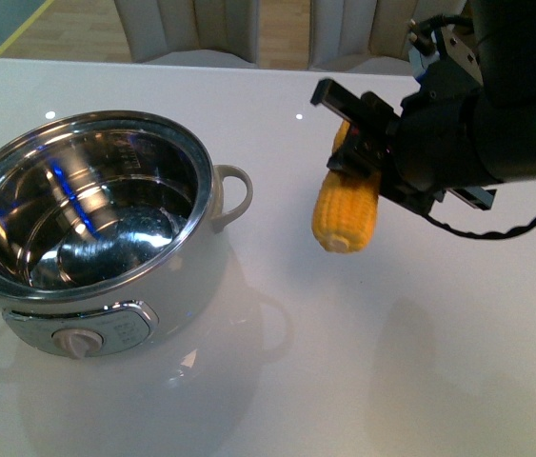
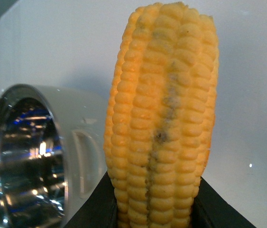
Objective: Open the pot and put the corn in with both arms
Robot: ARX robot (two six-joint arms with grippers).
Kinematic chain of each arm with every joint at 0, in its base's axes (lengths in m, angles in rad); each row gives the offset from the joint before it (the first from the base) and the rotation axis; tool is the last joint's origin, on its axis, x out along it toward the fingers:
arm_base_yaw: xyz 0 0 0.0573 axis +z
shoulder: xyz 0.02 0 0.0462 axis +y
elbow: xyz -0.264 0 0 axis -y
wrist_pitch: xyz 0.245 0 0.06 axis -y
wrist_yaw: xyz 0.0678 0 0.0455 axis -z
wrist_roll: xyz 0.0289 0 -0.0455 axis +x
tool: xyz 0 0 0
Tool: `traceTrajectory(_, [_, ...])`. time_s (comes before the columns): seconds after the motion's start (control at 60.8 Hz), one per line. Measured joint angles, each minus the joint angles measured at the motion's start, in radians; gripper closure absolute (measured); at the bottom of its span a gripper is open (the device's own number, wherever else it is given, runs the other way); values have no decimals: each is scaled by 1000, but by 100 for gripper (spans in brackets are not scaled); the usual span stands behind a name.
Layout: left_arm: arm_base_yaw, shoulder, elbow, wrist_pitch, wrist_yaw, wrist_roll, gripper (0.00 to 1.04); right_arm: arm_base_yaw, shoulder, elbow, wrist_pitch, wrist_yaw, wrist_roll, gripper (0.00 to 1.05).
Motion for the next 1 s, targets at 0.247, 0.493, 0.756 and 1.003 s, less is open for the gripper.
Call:
traceTrajectory(0.247, [0,0,0,0,0,0,7,61,11,126,-51,0,124,82])
traceTrajectory(0.493, [0,0,0,0,0,0,7,129,66,225,-87,-1,182,82])
traceTrajectory(0.756, [0,0,0,0,0,0,7,154,112,256,-87,-6,240,82])
traceTrajectory(1.003, [0,0,0,0,0,0,7,195,158,321,-69,-43,275,82])
